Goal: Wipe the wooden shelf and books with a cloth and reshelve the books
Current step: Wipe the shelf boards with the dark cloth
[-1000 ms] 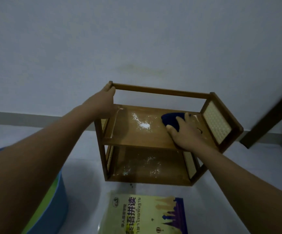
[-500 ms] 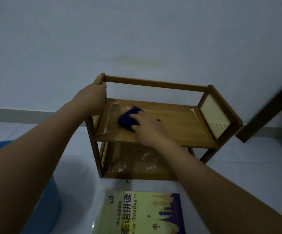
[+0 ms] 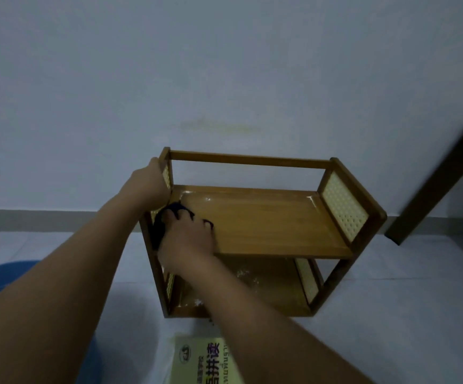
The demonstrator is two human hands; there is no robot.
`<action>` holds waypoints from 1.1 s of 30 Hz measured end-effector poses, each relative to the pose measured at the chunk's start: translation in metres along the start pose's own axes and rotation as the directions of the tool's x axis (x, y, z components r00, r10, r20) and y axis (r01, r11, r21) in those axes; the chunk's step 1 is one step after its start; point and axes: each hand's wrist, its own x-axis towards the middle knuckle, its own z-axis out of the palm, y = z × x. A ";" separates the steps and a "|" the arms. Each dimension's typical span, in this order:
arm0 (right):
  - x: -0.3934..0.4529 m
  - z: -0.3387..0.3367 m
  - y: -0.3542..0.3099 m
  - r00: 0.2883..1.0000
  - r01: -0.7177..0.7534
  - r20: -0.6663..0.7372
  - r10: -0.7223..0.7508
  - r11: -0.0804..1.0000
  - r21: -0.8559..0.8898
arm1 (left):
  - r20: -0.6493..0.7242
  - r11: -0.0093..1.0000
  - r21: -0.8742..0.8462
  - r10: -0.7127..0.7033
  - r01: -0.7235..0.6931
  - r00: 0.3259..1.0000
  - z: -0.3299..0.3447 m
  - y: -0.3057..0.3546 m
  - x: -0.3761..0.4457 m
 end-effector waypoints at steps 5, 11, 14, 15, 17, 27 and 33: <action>-0.035 -0.048 0.113 0.974 -0.221 0.050 0.220 0.975 0.022 | -0.002 0.998 -0.056 0.039 -0.039 0.999 -0.002 -0.003 0.001; -0.050 -0.091 0.216 0.939 -0.343 -0.010 0.343 0.938 -0.048 | 0.023 0.997 -0.047 0.066 -0.065 0.998 -0.006 -0.002 -0.001; -0.003 -0.077 0.217 0.904 -0.405 -0.178 0.390 0.913 -0.057 | 0.019 0.995 -0.031 0.094 -0.093 0.995 -0.007 0.000 -0.002; 0.015 -0.070 0.210 0.850 -0.501 -0.220 0.478 0.863 -0.062 | 0.013 0.995 -0.024 0.096 -0.095 0.995 -0.006 0.000 -0.002; 0.046 -0.054 0.175 0.780 -0.614 -0.224 0.584 0.783 -0.095 | -0.010 0.995 0.005 0.098 -0.098 0.995 -0.002 -0.001 0.001; 0.089 -0.006 0.033 0.996 -0.076 0.049 0.079 0.995 -0.058 | -0.010 0.998 0.029 0.058 -0.058 0.998 0.003 -0.004 0.011; -0.012 -0.005 0.028 0.976 0.199 0.073 -0.203 0.978 0.058 | -0.028 0.999 0.008 0.035 -0.034 0.999 0.003 -0.004 0.010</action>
